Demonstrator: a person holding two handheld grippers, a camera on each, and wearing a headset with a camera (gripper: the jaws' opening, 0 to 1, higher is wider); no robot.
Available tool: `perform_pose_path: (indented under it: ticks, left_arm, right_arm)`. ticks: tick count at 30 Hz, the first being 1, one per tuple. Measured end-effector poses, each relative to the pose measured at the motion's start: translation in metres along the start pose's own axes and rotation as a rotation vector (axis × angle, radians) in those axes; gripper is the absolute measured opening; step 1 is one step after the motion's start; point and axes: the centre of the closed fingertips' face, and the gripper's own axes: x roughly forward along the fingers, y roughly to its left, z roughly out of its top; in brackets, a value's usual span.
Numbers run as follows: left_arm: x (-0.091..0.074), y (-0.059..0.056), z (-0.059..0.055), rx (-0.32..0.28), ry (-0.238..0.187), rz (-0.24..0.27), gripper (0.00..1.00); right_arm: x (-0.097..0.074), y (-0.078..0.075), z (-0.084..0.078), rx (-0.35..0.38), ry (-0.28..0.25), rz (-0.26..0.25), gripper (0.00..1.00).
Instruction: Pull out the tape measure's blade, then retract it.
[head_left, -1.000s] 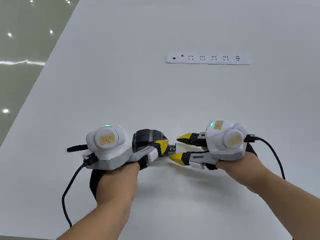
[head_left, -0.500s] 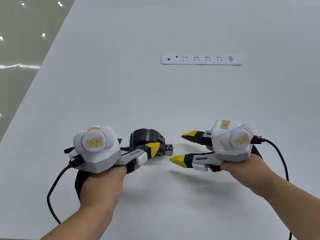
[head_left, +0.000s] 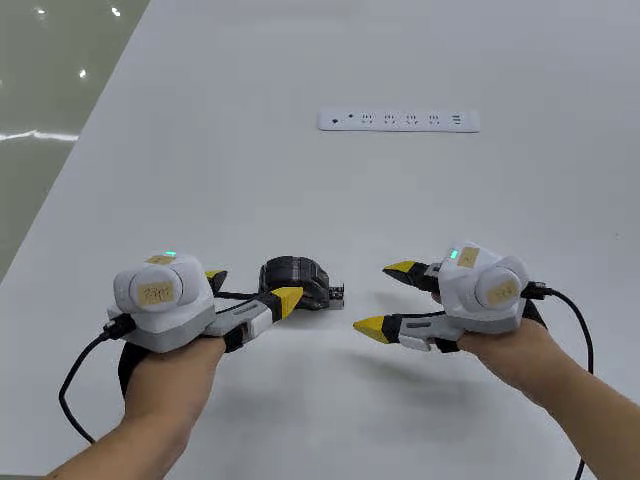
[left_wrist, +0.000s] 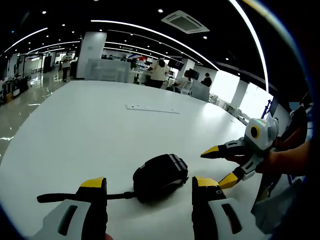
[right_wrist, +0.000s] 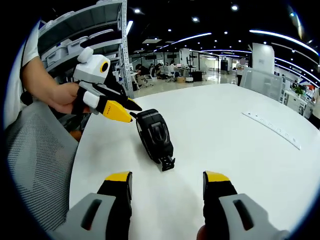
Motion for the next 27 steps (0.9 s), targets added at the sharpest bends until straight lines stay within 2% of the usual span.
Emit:
perform_pose_path:
  ticks: [4, 10, 17, 20, 22, 24, 25, 27]
  left_arm:
    - [-0.004, -0.002, 0.001, 0.011, -0.006, -0.015, 0.67]
    - [-0.016, -0.002, 0.001, 0.069, -0.006, -0.043, 0.69]
    - [-0.032, 0.008, -0.005, 0.120, -0.007, -0.047, 0.70]
    - [-0.037, 0.015, -0.009, 0.154, 0.005, -0.047, 0.71]
    - [-0.043, 0.021, -0.010, 0.155, 0.001, -0.052, 0.71]
    - [-0.047, 0.024, -0.011, 0.182, 0.004, -0.061, 0.71]
    - [-0.049, 0.026, -0.014, 0.218, 0.013, -0.065, 0.71]
    - [-0.053, 0.027, -0.016, 0.221, 0.017, -0.071, 0.72]
  right_arm:
    - [-0.008, 0.001, -0.001, 0.005, -0.002, -0.015, 0.56]
    - [-0.023, 0.000, 0.001, 0.030, -0.023, -0.042, 0.59]
    - [-0.037, 0.004, 0.002, 0.027, -0.030, -0.059, 0.64]
    - [-0.043, 0.005, 0.002, 0.021, -0.024, -0.075, 0.68]
    - [-0.048, 0.007, 0.002, 0.025, -0.032, -0.080, 0.69]
    - [-0.052, 0.009, 0.001, 0.019, -0.027, -0.088, 0.71]
    - [-0.054, 0.009, 0.000, 0.014, -0.024, -0.093, 0.72]
    - [-0.059, 0.007, -0.001, 0.042, -0.035, -0.103, 0.73]
